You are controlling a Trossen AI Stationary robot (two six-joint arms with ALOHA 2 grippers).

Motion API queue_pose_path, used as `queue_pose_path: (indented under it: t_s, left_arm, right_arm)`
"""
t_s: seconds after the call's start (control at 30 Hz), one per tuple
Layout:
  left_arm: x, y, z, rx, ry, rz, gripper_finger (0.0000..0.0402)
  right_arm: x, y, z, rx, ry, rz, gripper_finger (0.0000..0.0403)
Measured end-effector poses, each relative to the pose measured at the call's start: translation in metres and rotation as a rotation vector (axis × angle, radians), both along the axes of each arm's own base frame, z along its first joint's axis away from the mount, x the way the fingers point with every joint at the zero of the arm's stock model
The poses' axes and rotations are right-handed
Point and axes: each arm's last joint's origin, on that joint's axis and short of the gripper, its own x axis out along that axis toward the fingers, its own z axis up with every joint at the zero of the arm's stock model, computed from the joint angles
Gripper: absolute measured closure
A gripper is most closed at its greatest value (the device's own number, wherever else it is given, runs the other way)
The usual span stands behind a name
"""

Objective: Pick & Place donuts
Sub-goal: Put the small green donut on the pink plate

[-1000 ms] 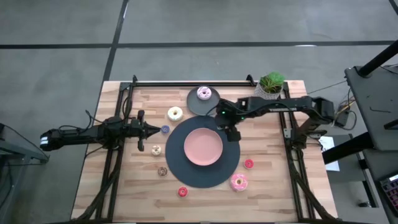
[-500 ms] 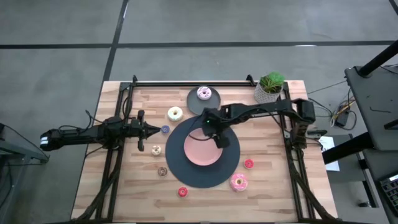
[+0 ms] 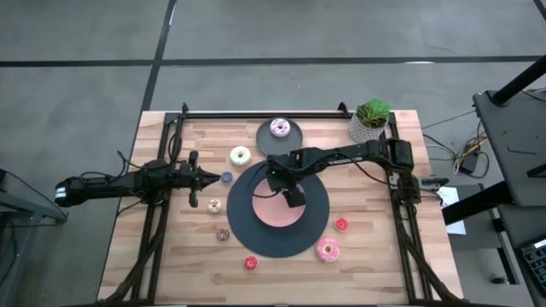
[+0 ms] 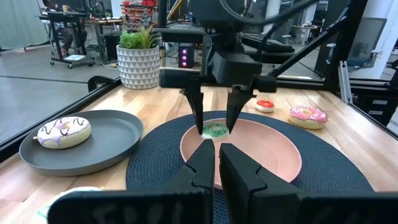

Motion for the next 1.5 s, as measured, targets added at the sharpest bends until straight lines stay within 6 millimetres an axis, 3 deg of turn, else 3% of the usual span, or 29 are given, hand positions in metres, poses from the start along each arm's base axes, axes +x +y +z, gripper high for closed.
queue_pose_path:
  t_s: [1.5]
  left_arm:
    - [0.000,0.000,0.000,0.000,0.001,0.000,0.0401]
  right_arm:
    - [0.003,-0.006,-0.017,-0.006,-0.014,-0.012,0.0179]
